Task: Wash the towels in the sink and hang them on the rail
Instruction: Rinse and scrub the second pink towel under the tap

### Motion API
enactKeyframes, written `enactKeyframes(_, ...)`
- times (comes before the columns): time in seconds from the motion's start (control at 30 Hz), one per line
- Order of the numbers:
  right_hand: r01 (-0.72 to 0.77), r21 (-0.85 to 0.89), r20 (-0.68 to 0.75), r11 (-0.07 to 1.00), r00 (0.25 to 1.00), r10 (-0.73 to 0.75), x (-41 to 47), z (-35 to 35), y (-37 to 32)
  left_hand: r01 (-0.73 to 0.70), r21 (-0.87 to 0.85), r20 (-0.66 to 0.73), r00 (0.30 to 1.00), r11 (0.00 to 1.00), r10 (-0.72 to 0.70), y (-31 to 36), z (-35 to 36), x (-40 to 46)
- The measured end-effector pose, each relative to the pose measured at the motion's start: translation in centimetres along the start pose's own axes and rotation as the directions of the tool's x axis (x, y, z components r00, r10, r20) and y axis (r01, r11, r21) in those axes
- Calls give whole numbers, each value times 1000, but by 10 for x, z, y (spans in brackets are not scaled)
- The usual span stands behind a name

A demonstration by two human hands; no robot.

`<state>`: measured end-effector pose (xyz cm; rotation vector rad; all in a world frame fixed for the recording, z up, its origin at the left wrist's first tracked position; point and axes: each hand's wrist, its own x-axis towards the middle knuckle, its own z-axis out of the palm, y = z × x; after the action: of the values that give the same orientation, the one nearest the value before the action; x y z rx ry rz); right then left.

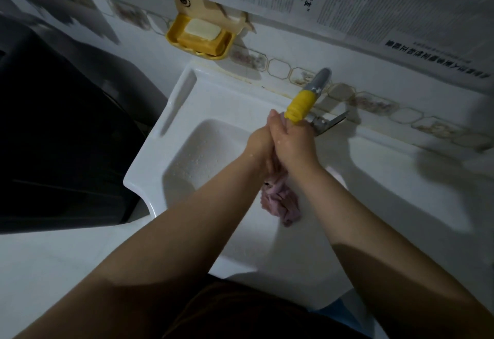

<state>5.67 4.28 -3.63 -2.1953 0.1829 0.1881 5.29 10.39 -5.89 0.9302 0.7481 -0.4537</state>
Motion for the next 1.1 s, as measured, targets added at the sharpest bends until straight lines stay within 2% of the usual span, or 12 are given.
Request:
enactKeyframes(0.1,-31,-2,-79,1000,996,31,13,-6,0,7,-17,-27,1000,1000,-8,-2,5,-1)
enactKeyframes(0.23,182,-55,-19,982,983,-183,-14,4,5,35,-183,44,999,982,-27,-1,-3,8)
enactKeyframes(0.37,13,-185,-55,983,998,-23,19,-7,15,86,-56,32,996,995,-84,-4,10,-7)
enactKeyframes(0.5,284,-92,-155,954,943,-296,-17,6,2,34,-160,88,996,987,-20,4,-1,3)
enactKeyframes(0.53,304,-108,-164,946,934,-319,-20,7,1,37,-137,79,997,990,-26,6,-2,2)
enactKeyframes(0.63,-23,-239,-49,971,999,11,17,-6,15,90,95,95,990,991,-99,10,-6,4)
enactKeyframes(0.7,-128,-160,97,979,985,145,34,-16,22,103,218,163,977,971,-140,20,-13,2)
enactKeyframes(0.8,-210,-35,427,977,881,204,27,-23,25,107,236,303,936,966,-178,38,-30,1)
enactKeyframes(0.87,-201,26,567,979,809,151,16,-29,28,22,276,357,926,961,-124,44,-38,2)
enactKeyframes(0.93,-169,139,545,976,836,67,12,-32,30,-126,403,378,925,907,-39,46,-45,4)
enactKeyframes(1.0,-140,220,446,965,895,28,11,-34,29,-252,580,364,931,775,30,47,-47,4)
enactKeyframes(1.1,-179,364,353,914,935,42,14,-36,27,-292,714,349,936,636,39,44,-45,-2)
